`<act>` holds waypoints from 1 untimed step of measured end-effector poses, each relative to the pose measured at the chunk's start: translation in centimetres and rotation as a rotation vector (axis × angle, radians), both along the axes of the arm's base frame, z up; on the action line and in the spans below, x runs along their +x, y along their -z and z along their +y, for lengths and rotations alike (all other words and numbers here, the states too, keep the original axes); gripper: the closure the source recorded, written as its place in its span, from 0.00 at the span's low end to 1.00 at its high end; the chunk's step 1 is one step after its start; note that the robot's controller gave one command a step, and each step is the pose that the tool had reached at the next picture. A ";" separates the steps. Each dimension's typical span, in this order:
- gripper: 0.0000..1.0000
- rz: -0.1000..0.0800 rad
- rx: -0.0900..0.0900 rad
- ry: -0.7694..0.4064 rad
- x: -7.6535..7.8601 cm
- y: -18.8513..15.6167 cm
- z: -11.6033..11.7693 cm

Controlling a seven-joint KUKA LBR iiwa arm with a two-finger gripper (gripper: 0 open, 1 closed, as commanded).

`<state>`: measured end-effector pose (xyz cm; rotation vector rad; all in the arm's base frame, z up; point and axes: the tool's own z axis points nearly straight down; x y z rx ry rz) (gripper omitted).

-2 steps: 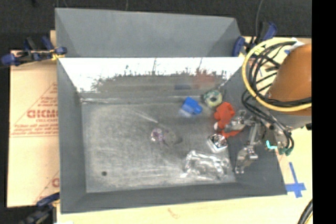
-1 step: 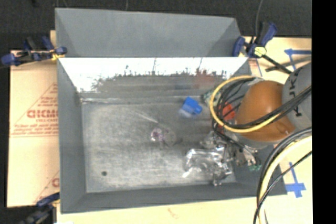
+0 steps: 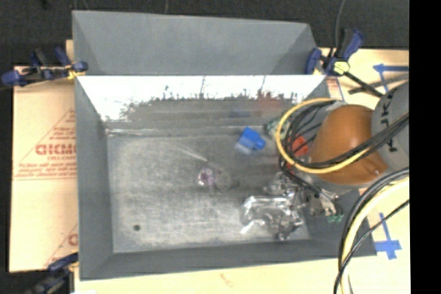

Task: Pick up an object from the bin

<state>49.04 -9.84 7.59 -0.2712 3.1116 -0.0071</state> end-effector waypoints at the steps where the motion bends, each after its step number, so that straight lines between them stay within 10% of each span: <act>1: 1.00 0.011 0.000 0.032 -1.7 -13.2 -0.4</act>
Offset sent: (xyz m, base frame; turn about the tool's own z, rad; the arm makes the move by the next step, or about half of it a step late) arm -0.0181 -0.0022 0.1285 0.0340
